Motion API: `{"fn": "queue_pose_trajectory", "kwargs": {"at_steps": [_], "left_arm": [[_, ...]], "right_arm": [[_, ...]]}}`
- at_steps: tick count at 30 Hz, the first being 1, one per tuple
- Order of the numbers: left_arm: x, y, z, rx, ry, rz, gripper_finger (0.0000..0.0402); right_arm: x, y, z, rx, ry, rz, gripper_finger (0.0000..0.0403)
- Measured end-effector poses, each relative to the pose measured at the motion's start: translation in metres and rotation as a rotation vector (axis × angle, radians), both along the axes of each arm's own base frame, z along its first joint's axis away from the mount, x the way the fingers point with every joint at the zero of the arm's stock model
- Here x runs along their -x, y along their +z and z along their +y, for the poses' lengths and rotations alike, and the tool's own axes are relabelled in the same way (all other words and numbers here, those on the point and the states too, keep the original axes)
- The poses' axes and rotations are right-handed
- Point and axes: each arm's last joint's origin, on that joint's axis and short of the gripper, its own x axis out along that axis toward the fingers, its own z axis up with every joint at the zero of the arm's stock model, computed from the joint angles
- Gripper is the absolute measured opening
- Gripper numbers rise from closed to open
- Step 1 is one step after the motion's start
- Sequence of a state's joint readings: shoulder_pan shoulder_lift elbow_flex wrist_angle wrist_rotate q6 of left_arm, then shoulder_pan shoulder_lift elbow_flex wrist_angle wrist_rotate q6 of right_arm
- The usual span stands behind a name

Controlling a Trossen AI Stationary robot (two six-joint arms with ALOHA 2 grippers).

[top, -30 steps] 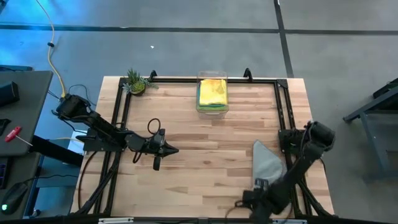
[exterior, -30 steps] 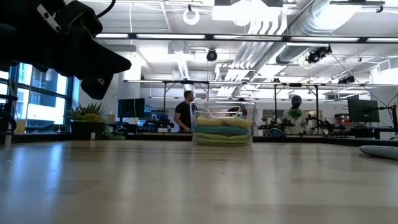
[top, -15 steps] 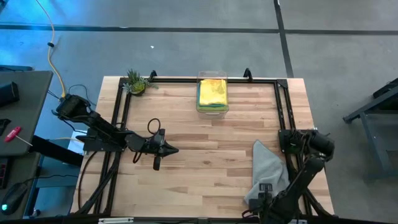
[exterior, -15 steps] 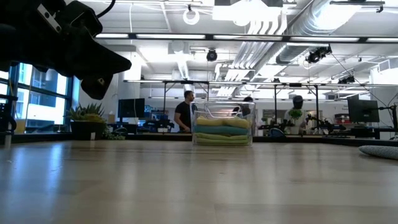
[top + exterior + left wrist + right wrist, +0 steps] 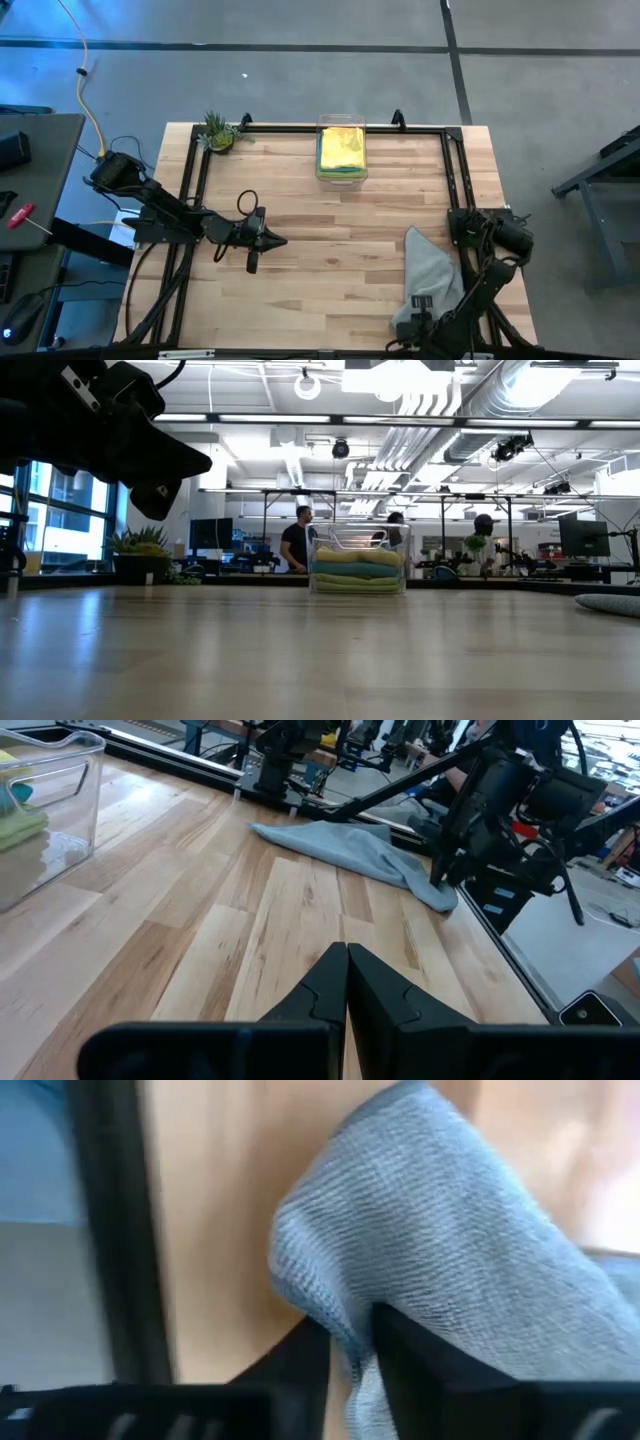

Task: Fold microfiber towels
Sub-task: Fold the gray microfiber cloth

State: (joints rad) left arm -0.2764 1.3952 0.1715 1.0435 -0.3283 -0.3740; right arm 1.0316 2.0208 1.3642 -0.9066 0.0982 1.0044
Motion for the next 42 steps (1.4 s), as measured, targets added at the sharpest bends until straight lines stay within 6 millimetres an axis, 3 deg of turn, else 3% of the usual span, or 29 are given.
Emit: {"fn": "queue_pose_trajectory", "kwargs": {"at_steps": [5,14,20,25,30,35,38,42], "left_arm": [[0.0,0.0,0.0,0.0,0.0,0.0,0.0],[0.0,0.0,0.0,-0.003,0.0,0.0,0.0],[0.0,0.0,0.0,0.002,-0.008,0.0,0.0],[0.001,0.0,-0.005,-0.003,-0.031,0.0,0.0],[0.002,0.0,-0.007,-0.008,-0.045,0.0,0.0],[0.002,0.0,-0.007,-0.009,-0.043,-0.001,0.0],[0.001,0.001,-0.007,-0.009,-0.042,-0.004,0.0],[-0.01,0.013,-0.01,-0.035,-0.035,-0.048,0.0011]], "right_arm": [[-0.01,0.012,-0.003,0.036,-0.008,0.008,0.0011],[-0.051,0.058,-0.015,0.039,0.029,-0.004,0.0002],[-0.091,0.099,-0.046,0.058,0.06,-0.026,0.0001],[-0.112,0.129,-0.088,0.04,0.099,-0.167,0.0],[-0.12,0.128,-0.141,-0.01,0.073,-0.286,0.0],[-0.128,0.107,-0.192,-0.117,0.0,-0.426,0.0],[-0.133,0.098,-0.214,-0.154,-0.05,-0.517,0.0],[-0.139,0.09,-0.228,-0.168,-0.058,-0.587,0.0]]}}
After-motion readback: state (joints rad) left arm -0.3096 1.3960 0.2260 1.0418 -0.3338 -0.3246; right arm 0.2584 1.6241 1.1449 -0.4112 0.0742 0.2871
